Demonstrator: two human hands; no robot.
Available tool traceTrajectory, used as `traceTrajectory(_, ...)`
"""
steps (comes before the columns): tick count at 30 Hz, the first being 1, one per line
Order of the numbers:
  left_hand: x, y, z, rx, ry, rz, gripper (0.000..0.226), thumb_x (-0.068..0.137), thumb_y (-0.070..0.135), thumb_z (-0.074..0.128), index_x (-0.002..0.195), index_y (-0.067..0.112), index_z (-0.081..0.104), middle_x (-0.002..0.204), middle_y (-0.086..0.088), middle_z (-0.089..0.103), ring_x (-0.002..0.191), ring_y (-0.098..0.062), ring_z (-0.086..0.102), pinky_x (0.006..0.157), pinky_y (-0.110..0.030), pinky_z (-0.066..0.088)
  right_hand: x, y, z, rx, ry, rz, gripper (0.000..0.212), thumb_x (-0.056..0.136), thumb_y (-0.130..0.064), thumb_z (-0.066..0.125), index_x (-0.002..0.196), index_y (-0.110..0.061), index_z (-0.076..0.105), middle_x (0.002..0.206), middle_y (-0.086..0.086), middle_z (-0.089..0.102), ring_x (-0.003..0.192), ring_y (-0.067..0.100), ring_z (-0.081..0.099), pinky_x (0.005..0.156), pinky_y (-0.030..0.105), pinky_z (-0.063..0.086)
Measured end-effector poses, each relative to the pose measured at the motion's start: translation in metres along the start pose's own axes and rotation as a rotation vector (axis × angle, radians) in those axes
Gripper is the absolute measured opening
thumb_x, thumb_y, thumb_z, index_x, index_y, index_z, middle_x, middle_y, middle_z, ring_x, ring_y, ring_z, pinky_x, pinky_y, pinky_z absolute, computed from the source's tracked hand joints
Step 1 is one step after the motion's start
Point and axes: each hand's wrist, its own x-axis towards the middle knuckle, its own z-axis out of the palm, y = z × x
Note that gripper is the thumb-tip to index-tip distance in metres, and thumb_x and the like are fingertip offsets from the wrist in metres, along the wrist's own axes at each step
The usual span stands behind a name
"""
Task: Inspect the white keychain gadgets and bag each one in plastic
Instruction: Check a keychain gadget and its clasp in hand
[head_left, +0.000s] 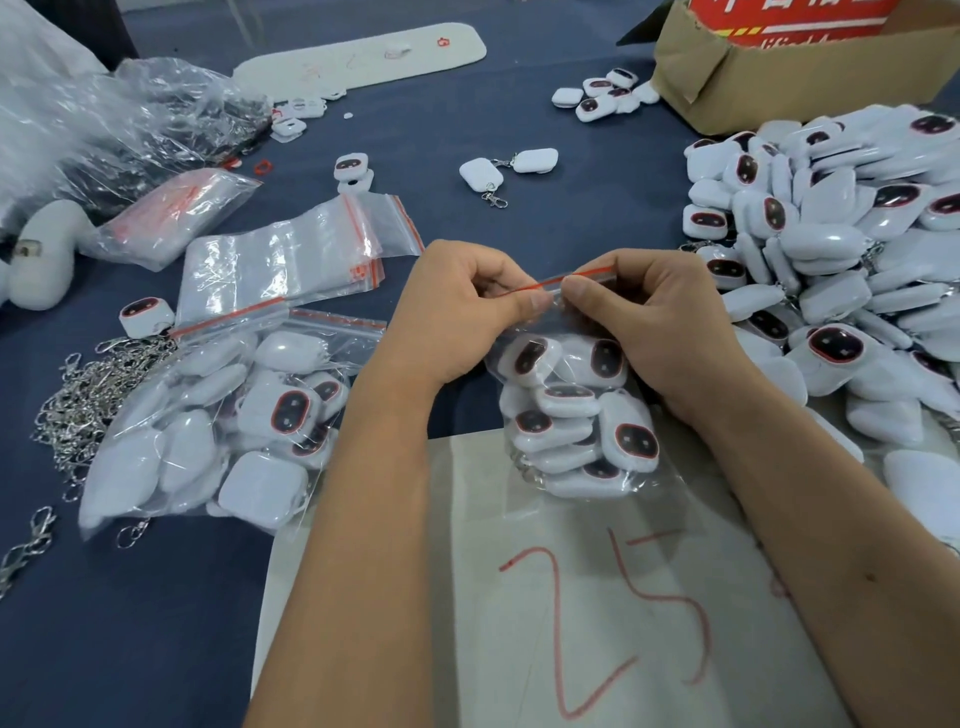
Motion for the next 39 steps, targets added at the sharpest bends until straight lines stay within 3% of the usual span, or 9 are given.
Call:
traceTrajectory(7,-0.001,0.000,0.005,-0.126,0.071,-0.117,0.015,0.087,0.021,0.083,0.086,0.008,0.077,0.072,-0.004,0.076,0.062,-0.013,0.070,0.060,-0.025,0.057,0.000,0.000,0.004,0.106,0.117,0.048,0.013,0.094,-0.013,0.076,0.082,-0.010,0.077,0.073,0.001,0.078,0.062,0.005,0.066,0.062,0.021,0.054)
traceTrajectory(11,-0.001,-0.005,-0.004,-0.309,0.130,-0.304,0.020,0.092,0.020,0.078,0.084,0.003,0.073,0.071,-0.005,0.074,0.062,-0.013,0.071,0.063,-0.021,0.058,0.004,0.000,0.000,0.252,0.261,0.160,0.015,0.095,-0.014,0.074,0.080,-0.010,0.075,0.070,0.002,0.072,0.063,0.013,0.061,0.069,0.033,0.056)
traceTrajectory(19,-0.001,0.000,-0.001,-0.365,0.159,-0.344,0.011,0.095,0.019,0.075,0.090,0.009,0.076,0.075,-0.001,0.077,0.065,-0.014,0.072,0.061,-0.018,0.056,0.005,-0.004,-0.003,0.433,0.173,0.202,0.027,0.101,-0.009,0.065,0.074,-0.009,0.070,0.067,0.002,0.070,0.059,0.012,0.063,0.060,0.028,0.055)
traceTrajectory(27,-0.002,0.000,0.000,-0.410,0.162,-0.291,0.014,0.095,0.016,0.073,0.082,0.013,0.074,0.079,-0.002,0.075,0.068,-0.012,0.069,0.065,-0.022,0.058,0.007,0.000,-0.003,0.400,0.172,0.197,0.024,0.101,-0.010,0.065,0.078,-0.008,0.072,0.079,0.011,0.072,0.070,0.020,0.064,0.070,0.034,0.057)
traceTrajectory(31,-0.003,-0.001,-0.002,-0.435,0.148,-0.226,0.011,0.094,0.008,0.074,0.083,0.009,0.072,0.083,-0.010,0.074,0.075,-0.015,0.068,0.070,-0.023,0.059,0.008,0.001,0.000,0.211,0.246,0.119,0.005,0.100,-0.015,0.068,0.100,-0.013,0.072,0.090,0.005,0.075,0.082,0.017,0.070,0.074,0.028,0.057)
traceTrajectory(34,-0.003,-0.002,-0.001,-0.400,0.141,-0.162,0.011,0.092,0.002,0.073,0.082,0.006,0.072,0.083,-0.016,0.072,0.075,-0.018,0.068,0.072,-0.025,0.060,0.010,-0.002,-0.001,-0.258,0.255,-0.145,0.019,0.100,-0.026,0.067,0.117,-0.017,0.070,0.108,-0.004,0.070,0.101,0.009,0.061,0.087,0.021,0.050)
traceTrajectory(36,-0.003,-0.003,0.000,-0.386,0.137,-0.138,0.013,0.092,0.000,0.072,0.081,0.007,0.072,0.079,-0.015,0.072,0.078,-0.026,0.067,0.071,-0.028,0.058,0.015,-0.010,-0.001,-0.472,0.161,-0.296,0.021,0.099,-0.032,0.067,0.117,-0.022,0.072,0.113,-0.010,0.069,0.113,0.013,0.053,0.100,0.028,0.042)
traceTrajectory(39,-0.002,-0.005,0.000,-0.359,0.119,-0.112,0.013,0.094,0.001,0.071,0.082,0.007,0.073,0.071,-0.009,0.072,0.074,-0.025,0.065,0.071,-0.032,0.057,0.026,-0.021,0.003,-0.581,-0.021,-0.302,0.011,0.097,-0.033,0.071,0.103,-0.026,0.077,0.100,-0.015,0.071,0.112,0.017,0.055,0.106,0.050,0.041)
